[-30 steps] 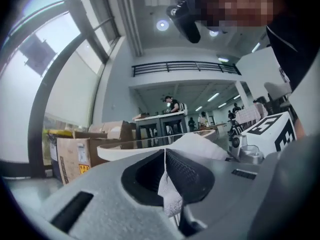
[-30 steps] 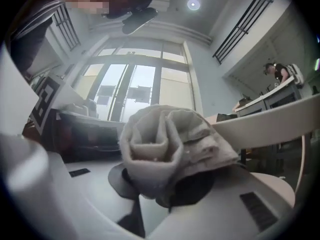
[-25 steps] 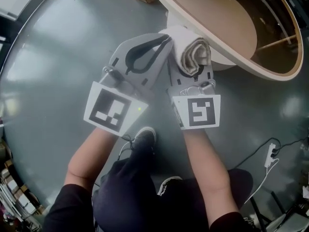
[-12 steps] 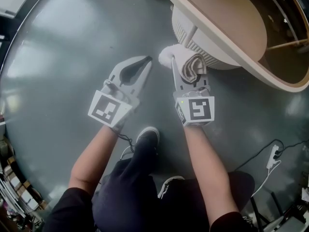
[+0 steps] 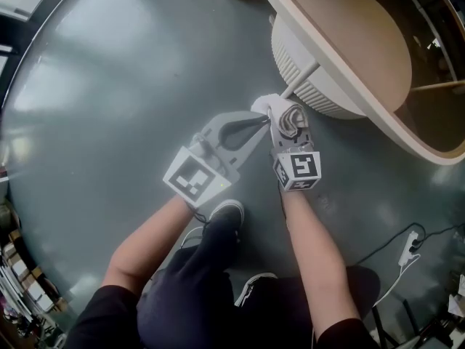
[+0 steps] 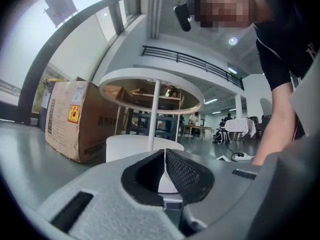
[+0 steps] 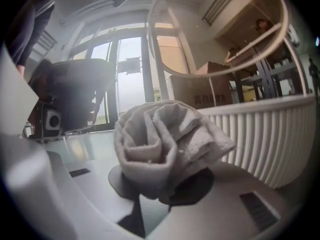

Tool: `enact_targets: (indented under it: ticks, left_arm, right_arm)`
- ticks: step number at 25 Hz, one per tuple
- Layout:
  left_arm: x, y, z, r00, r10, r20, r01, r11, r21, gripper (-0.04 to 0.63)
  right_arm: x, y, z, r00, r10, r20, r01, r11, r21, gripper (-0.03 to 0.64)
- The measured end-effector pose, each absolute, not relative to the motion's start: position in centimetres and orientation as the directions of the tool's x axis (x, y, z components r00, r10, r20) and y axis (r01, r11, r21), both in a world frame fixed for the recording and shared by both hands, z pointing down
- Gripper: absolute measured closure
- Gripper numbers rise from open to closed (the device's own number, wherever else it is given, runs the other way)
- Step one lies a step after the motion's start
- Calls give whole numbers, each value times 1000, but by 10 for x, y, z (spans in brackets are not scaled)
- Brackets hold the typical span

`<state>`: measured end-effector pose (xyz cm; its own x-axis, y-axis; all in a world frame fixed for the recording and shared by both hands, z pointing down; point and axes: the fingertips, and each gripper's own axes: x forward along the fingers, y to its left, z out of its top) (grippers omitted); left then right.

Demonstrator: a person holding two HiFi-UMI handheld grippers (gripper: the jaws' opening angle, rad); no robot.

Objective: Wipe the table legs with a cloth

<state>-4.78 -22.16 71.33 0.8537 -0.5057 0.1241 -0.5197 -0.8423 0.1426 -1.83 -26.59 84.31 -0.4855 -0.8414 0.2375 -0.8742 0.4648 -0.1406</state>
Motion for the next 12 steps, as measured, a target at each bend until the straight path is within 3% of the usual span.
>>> enact_targets:
  ticks: [12]
  left_arm:
    - [-69, -216, 717, 839, -525, 144, -542, -827, 146, 586]
  right_arm:
    - [-14, -264, 920, -483, -738, 471, -874, 437, -212, 529]
